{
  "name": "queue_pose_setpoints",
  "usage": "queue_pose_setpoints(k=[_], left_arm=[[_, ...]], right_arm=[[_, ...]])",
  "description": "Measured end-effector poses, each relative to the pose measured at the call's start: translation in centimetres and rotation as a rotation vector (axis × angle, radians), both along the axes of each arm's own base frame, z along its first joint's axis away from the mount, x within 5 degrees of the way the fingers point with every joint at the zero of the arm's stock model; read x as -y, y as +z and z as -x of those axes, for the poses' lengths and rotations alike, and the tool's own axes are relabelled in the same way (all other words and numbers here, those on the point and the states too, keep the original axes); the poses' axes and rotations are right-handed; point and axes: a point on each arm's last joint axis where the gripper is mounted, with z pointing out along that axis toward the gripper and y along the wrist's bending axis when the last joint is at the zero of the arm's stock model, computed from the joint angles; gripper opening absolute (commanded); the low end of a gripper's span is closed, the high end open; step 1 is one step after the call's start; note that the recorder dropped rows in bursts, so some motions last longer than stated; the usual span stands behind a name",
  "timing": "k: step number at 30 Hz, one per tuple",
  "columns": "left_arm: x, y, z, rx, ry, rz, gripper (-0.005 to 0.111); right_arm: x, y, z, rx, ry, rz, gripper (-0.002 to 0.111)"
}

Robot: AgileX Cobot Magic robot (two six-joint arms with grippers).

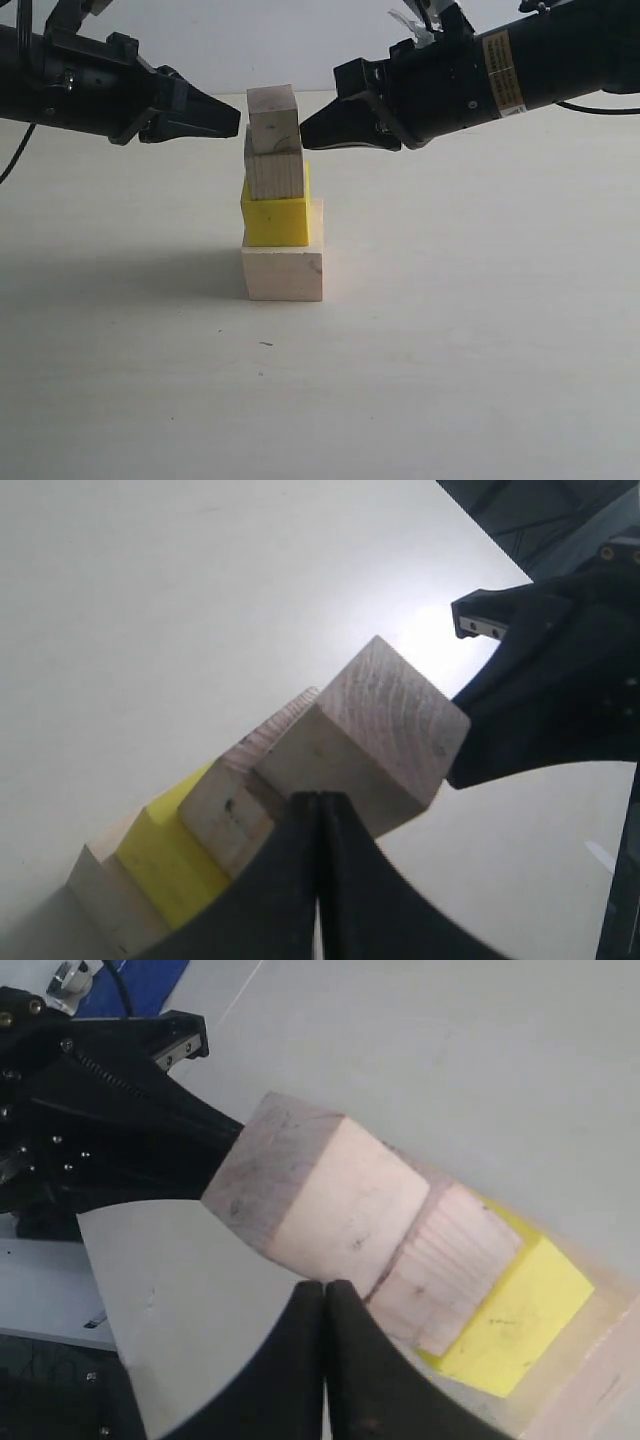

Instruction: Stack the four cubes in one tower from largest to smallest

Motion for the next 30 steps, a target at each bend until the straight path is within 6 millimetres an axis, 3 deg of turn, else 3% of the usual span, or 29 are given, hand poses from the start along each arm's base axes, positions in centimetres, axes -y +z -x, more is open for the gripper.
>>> queue_pose_setpoints(k=[18,30], left_arm=[[0.0,0.0,0.0,0.0,0.0,0.0,0.0],[0.0,0.0,0.0,0.0,0.0,0.0,0.0]], right_arm=[[-0.12,0.12,0.3,0.016,0.045,-0.01,0.0],[0.2,-0.13,-0.43,0.02,-0.045,0.024,0.0]])
